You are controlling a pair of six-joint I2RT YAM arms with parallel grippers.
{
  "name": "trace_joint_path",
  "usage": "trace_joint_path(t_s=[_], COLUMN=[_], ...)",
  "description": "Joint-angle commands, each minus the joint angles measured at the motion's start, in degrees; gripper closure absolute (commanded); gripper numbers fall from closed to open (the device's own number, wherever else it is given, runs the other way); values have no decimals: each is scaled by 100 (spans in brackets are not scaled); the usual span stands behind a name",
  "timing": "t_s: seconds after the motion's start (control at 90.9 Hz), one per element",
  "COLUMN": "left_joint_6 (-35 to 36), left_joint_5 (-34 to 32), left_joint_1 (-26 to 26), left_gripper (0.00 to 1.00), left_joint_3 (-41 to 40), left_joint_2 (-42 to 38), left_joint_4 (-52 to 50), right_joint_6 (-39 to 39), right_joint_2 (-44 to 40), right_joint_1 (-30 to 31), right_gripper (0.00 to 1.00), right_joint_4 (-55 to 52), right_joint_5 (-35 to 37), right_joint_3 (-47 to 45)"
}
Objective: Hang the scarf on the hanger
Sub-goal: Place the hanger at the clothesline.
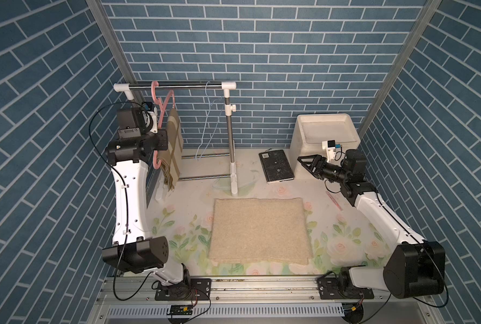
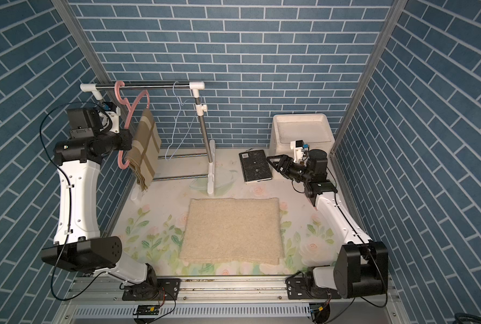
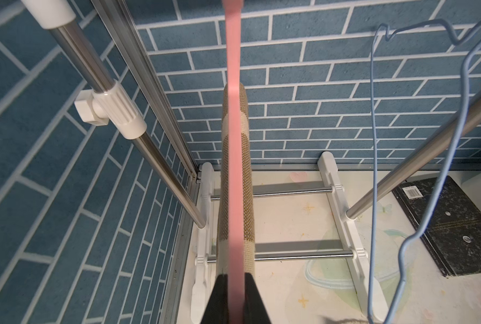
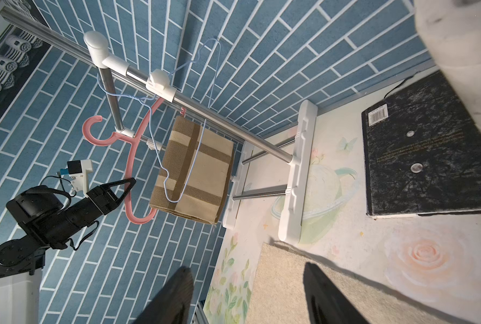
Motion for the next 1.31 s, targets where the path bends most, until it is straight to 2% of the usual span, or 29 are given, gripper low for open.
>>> trace_joint_path(t_s=[0.0,0.429,0.638,0.704,0.814,0.968,1.144,1.298], left_joint_6=[27,-47,-68,-99,-134,-247,-656,-1056], left_joint_5=[453,941,890,853,742,554,501,1055], left_joint_1=[153,508,636,674,701,697,697,662], left_gripper=[100,100,98,91,71,51,36,34], left_joint_3=[351,943,726,557,306,-125,-1176,-2339], left_joint_2=[58,835,909,854,667,136,-929,-2109], left_joint_4=[594,681,741,795,858,950,1342,2053], right_joint_6=[-197,-190,-196,-203,-276,-586,-890,-1073], right_joint_2=[-4,-24,-46,-46,-38,-46,-38,5], right_joint_1=[-29,-29,-29,-29,-29,-29,-29,-34], right_gripper=[33,33,33,33,33,32,32,32], right_joint_4=[66,-181,-273,-290,-362,-675,-904,-1111], right_joint_5=[-62,151,263,264,252,338,514,523], right_joint_3=[-86,-2,113,122,122,180,218,292])
